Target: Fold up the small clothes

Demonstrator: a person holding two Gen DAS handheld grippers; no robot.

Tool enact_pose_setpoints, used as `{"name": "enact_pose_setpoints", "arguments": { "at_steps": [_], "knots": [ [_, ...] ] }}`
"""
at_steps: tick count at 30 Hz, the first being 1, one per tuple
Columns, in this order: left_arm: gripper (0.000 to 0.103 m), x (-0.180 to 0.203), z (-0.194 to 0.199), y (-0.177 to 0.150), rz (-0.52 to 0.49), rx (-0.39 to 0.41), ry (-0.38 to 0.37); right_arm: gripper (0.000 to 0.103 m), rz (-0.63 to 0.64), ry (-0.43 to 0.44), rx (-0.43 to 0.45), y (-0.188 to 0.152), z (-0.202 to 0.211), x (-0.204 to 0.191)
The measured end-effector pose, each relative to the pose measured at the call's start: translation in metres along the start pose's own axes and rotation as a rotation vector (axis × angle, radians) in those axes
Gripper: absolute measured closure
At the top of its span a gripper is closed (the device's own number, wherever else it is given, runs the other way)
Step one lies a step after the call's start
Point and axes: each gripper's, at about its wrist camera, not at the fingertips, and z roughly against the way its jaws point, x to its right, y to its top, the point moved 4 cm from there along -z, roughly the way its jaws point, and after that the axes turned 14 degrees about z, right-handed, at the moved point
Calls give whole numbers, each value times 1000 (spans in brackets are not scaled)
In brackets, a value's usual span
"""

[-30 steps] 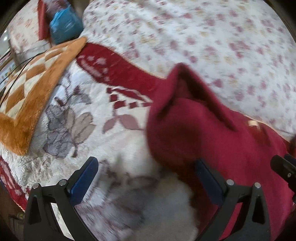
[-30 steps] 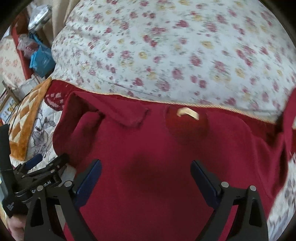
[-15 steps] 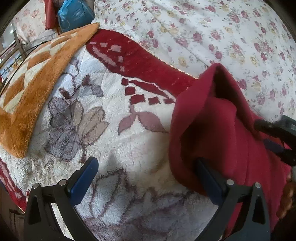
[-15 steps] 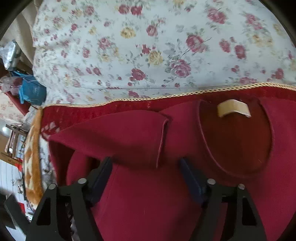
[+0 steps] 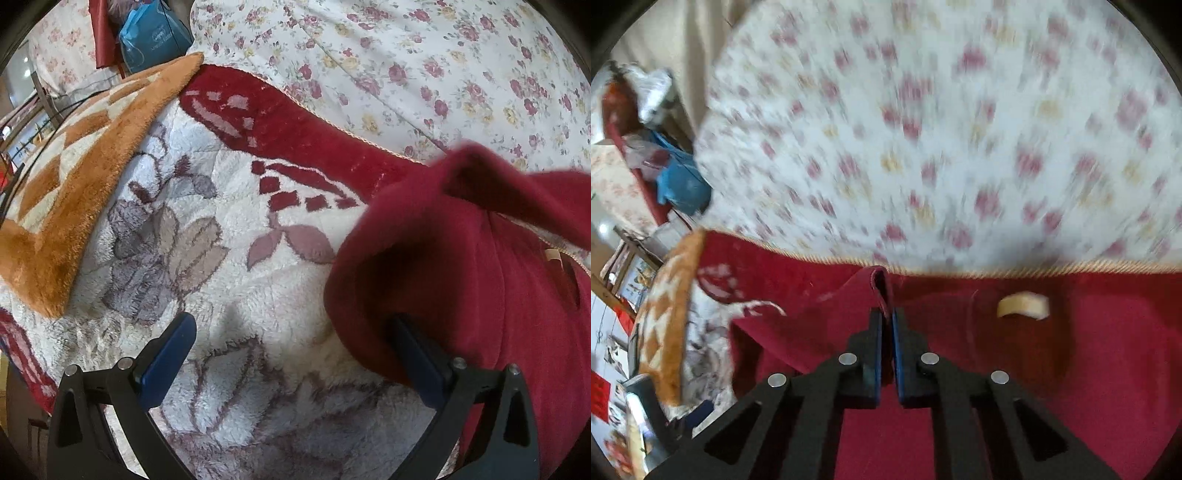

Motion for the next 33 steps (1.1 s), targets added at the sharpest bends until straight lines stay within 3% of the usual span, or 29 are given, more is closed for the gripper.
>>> {"name": "enact_pose_setpoints", "arguments": {
  "at_steps": [5, 10, 15, 19, 20, 22, 24, 28, 33],
  "knots": [
    [0, 5, 27, -6, -30, 21, -49, 97, 23, -89, 111, 12, 82, 29],
    [0, 12, 60, -23, -143, 57, -115, 97, -24, -216, 123, -7, 139, 89],
    [0, 13, 57, -30, -157, 33, -121, 97, -103, -330, 5, -59, 142, 149],
    [0, 20, 56, -33, -169, 10, -145, 94, -77, -420, -225, -95, 107, 168],
    [0, 21, 57, -34, -175, 12, -147, 89, -54, -453, -241, -98, 105, 165],
    [0, 25, 58, -37, -197, 17, -147, 49, -32, -411, -184, -91, 106, 148],
    [0, 29, 53, -38, -208, 16, -133, 34, 8, -234, -128, -73, 93, 109],
    [0, 36, 31, -43, -203, -33, -105, 34, 112, 38, -154, -49, 37, 31],
    [0, 33, 17, -37, -157, -61, -114, 34, 264, 160, -226, -32, -48, -46]
  ]
}}
